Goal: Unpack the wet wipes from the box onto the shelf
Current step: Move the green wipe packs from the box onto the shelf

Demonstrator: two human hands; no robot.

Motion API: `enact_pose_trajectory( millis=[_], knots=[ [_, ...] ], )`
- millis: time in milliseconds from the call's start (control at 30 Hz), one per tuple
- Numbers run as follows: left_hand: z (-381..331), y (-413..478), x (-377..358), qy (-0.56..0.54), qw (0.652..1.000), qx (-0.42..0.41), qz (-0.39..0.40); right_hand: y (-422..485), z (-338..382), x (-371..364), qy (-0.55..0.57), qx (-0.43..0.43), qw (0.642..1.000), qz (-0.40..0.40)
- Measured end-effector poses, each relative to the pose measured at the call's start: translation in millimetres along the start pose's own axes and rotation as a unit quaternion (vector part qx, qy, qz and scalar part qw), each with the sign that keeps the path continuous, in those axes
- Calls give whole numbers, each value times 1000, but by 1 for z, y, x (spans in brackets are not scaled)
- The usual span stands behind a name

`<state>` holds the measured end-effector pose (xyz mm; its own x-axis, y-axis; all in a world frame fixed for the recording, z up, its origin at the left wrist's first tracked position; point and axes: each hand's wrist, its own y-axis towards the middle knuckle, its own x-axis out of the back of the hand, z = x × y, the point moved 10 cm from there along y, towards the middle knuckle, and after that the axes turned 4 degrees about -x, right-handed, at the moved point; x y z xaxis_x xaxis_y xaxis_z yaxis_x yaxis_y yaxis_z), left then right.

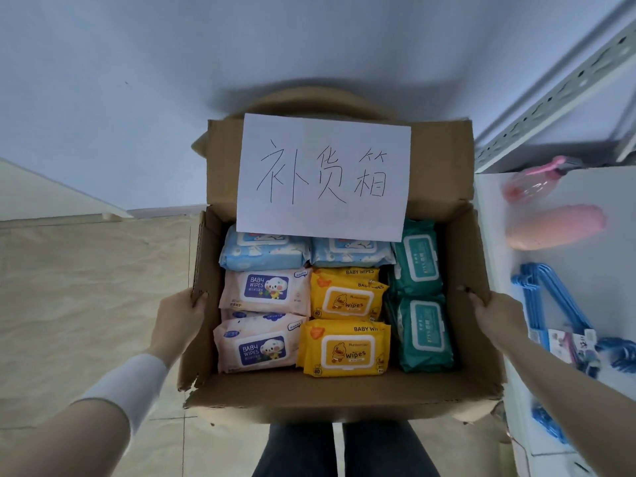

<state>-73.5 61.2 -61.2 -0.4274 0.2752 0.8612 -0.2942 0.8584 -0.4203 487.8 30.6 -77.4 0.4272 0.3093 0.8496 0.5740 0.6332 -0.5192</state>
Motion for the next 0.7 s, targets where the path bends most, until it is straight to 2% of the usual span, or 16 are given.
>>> enact_pose_trajectory(
  millis=[133,433,600,700],
  knots=[
    [-5,3,8,16,999,-40,16,-33,-34,-4,33,-52,998,-7],
    [-56,-2,24,122,963,-236,52,-159,-130,-50,101,-190,976,-37],
    [-78,-29,12,170,940,-283,80,-228,-178,-72,155,-216,961,-80],
    [-87,-52,1,183,930,-306,92,-272,-210,-97,208,-258,942,-49]
  ],
)
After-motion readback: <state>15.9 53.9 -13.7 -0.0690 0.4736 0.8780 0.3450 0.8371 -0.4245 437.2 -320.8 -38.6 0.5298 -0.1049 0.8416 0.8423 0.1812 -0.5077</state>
